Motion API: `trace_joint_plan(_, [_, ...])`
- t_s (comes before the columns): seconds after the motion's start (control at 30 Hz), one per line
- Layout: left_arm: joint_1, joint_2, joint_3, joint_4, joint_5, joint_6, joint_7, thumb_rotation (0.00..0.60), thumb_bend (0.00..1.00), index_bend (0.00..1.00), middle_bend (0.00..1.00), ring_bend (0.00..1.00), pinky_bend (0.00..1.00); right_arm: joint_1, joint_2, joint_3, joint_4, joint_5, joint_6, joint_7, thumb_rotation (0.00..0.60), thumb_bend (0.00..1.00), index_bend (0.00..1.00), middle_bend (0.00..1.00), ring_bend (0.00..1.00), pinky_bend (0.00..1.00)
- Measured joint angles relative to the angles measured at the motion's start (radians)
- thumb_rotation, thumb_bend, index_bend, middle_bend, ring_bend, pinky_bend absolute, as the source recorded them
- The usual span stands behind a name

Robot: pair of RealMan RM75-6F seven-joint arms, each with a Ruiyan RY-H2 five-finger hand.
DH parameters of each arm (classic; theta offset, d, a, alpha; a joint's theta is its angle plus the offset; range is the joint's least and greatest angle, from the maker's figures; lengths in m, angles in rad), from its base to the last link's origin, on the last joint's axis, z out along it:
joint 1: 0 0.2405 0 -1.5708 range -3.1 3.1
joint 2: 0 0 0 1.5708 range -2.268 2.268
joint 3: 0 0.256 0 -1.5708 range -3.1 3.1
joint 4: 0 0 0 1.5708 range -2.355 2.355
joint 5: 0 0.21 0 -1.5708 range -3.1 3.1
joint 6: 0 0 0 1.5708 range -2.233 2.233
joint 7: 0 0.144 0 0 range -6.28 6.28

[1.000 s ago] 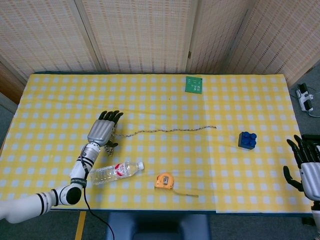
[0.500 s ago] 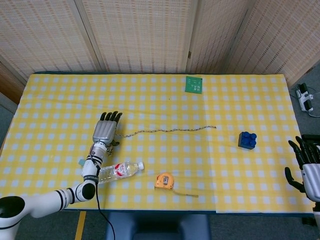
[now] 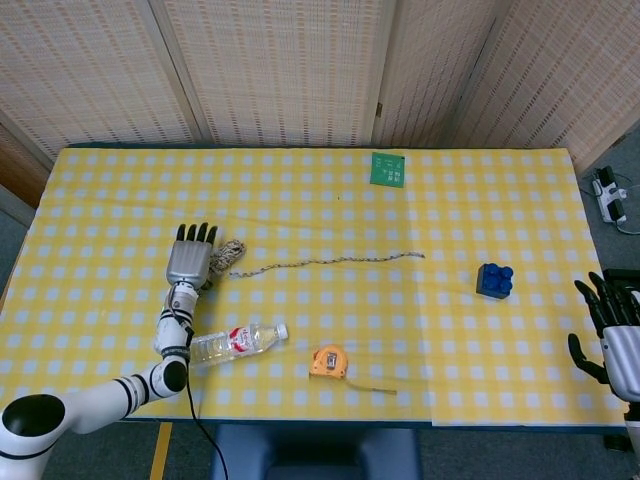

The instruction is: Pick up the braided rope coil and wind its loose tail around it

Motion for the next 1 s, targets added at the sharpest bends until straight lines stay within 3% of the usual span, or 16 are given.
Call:
trace_joint_plan(0.17, [0.012, 0.006, -0.019, 0.037, -0.034, -0.018, -0.006, 0.6, 0.14, 0.17, 0.13, 0.14, 0.09, 0.0, -0.002, 0.002, 0.002, 0.006, -0.002, 0.001, 0.6, 0.51, 0.0, 0.0, 0.06, 0.0])
trace_joint_plan(0.4, [0.04, 0.019, -0.059, 0.024, -0.023, -0.077, -0.15, 0.6, 0.14, 0.33, 0.3, 0.3, 0.32, 0.003, -0.004, 0.003, -0.003, 0.005, -0.003, -0.003, 0.6, 0.51, 0.0, 0.0, 0.06, 0.0])
trace_joint_plan(1.0, [0.059, -0.02, -0.061, 0.121, 0.091, -0.129, -0.283, 0.6, 0.19, 0.48, 0.46, 0.45, 0.46, -0.004, -0.003, 0.002, -0.011, 0.014, -0.002, -0.007, 0.6, 0.51, 0.0, 0.0, 0.06, 0.0])
